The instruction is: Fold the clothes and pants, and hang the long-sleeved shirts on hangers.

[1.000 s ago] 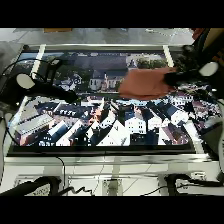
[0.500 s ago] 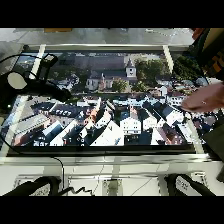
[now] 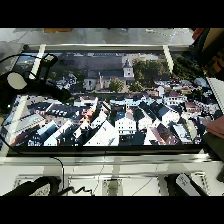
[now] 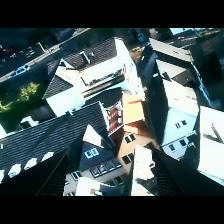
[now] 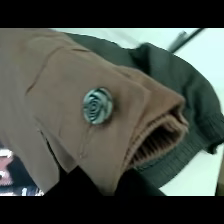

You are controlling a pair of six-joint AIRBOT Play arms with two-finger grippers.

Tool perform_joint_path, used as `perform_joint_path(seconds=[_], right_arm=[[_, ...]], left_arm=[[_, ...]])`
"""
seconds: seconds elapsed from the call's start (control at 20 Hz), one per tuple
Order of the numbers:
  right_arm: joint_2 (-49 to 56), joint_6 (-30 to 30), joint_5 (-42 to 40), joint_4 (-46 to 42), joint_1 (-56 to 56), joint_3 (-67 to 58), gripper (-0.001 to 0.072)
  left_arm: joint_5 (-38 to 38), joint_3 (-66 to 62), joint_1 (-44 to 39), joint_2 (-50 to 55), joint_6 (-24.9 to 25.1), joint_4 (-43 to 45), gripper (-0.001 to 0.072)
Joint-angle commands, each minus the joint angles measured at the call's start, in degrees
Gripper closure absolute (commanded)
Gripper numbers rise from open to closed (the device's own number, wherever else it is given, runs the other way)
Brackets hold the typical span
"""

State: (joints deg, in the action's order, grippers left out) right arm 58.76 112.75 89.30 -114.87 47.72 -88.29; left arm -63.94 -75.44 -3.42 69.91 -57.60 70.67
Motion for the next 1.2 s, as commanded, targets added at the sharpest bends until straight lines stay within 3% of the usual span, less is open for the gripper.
perform_joint_path(seconds=[0.0,0.05,0.1,0.15,0.2,0.35,0.4,0.5,0.55,0.75,0.85,0.95,1.15], right_arm=[[-0.2,2.3,1.5,-1.3,6.7,0.1,0.0693],[-0.1,2.4,1.2,-1.2,7.8,0.1,0.0659],[-0.1,3.5,0.5,-1.1,8.8,0.1,0.0448],[-0.1,4.1,-0.2,-1.0,9.4,0.1,0.014],[-0.1,4.0,-0.9,-1.0,9.6,0.1,0.0007],[-0.1,3.9,-3.0,0.7,9.5,0.1,0.0038],[-0.1,3.5,-3.7,1.9,9.5,0.1,0.017],[0.0,3.6,-4.4,5.5,9.5,0.1,0.0606],[0.1,3.6,-4.9,8.2,9.5,0.1,0.0693],[1.3,2.8,-6.4,24.1,9.2,0.3,0.0694],[2.2,-3.6,-7.0,29.5,6.6,0.3,0.0694],[2.9,-10.6,-7.0,30.5,1.1,0.8,0.0694],[4.2,-14.0,-9.2,30.5,-12.4,1.9,0.0694]], left_arm=[[0.0,-0.1,0.0,0.0,0.0,0.0,0.0144],[0.0,-0.1,0.0,0.0,0.0,0.0,0.0144],[0.0,0.0,0.0,0.0,0.0,0.0,0.0143],[0.0,-0.1,0.0,0.0,0.0,0.0,0.0143],[0.0,0.0,0.0,0.0,0.0,0.0,0.0143],[0.0,0.0,0.0,0.0,0.0,0.0,0.0143],[0.0,0.0,0.0,0.0,0.0,0.0,0.0143],[0.0,0.0,0.0,0.0,0.0,0.0,0.0144],[0.0,0.0,0.0,0.0,0.0,0.0,0.0143],[0.0,0.0,0.0,0.0,0.0,0.0,0.0143],[0.0,0.0,0.0,0.0,0.0,0.0,0.0143],[0.0,0.0,0.0,0.0,0.0,0.0,0.0143],[0.0,0.0,0.0,0.0,0.0,0.0,0.0143]])
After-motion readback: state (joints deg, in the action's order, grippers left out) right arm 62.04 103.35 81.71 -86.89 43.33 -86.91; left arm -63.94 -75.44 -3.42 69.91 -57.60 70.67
